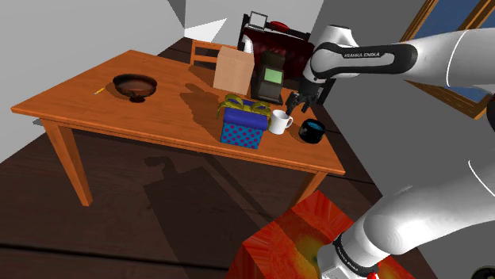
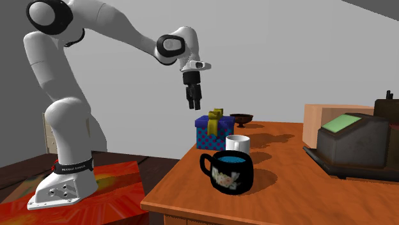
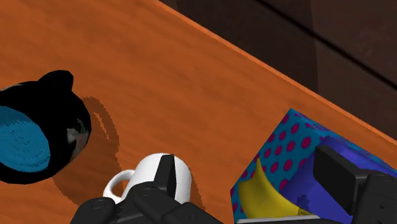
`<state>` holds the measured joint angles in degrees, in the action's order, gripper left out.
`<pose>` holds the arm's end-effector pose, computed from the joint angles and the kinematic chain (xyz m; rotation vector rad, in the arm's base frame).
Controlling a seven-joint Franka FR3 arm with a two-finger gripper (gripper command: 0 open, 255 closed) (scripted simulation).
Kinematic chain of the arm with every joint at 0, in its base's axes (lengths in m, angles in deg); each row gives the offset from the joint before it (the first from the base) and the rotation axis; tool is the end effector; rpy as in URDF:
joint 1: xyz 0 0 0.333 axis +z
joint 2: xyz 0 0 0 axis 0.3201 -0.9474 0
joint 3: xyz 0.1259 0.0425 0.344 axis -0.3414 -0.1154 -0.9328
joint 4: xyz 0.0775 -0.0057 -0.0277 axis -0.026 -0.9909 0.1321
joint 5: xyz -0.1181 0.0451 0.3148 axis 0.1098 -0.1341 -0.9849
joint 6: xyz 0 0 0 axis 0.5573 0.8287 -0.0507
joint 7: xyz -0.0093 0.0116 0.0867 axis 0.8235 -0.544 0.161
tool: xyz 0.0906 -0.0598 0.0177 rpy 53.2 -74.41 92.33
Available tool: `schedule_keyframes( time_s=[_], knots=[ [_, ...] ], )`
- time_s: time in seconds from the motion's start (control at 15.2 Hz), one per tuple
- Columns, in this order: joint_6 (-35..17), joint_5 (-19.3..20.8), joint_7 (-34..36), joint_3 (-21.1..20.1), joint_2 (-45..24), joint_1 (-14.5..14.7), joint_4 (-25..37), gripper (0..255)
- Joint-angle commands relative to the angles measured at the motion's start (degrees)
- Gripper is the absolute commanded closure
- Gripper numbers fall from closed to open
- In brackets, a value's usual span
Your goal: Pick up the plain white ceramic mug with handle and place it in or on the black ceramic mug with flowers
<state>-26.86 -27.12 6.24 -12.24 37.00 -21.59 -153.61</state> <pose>0.4012 -0.1001 0.5633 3.0798 -0.1693 0.1239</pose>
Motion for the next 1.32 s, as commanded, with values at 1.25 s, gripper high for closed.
schedule_keyframes(
  time_s=[1.25],
  knots=[
    [-8.74,-10.83,-10.60,2.75,-37.29,-3.78,26.03,0]
  ],
)
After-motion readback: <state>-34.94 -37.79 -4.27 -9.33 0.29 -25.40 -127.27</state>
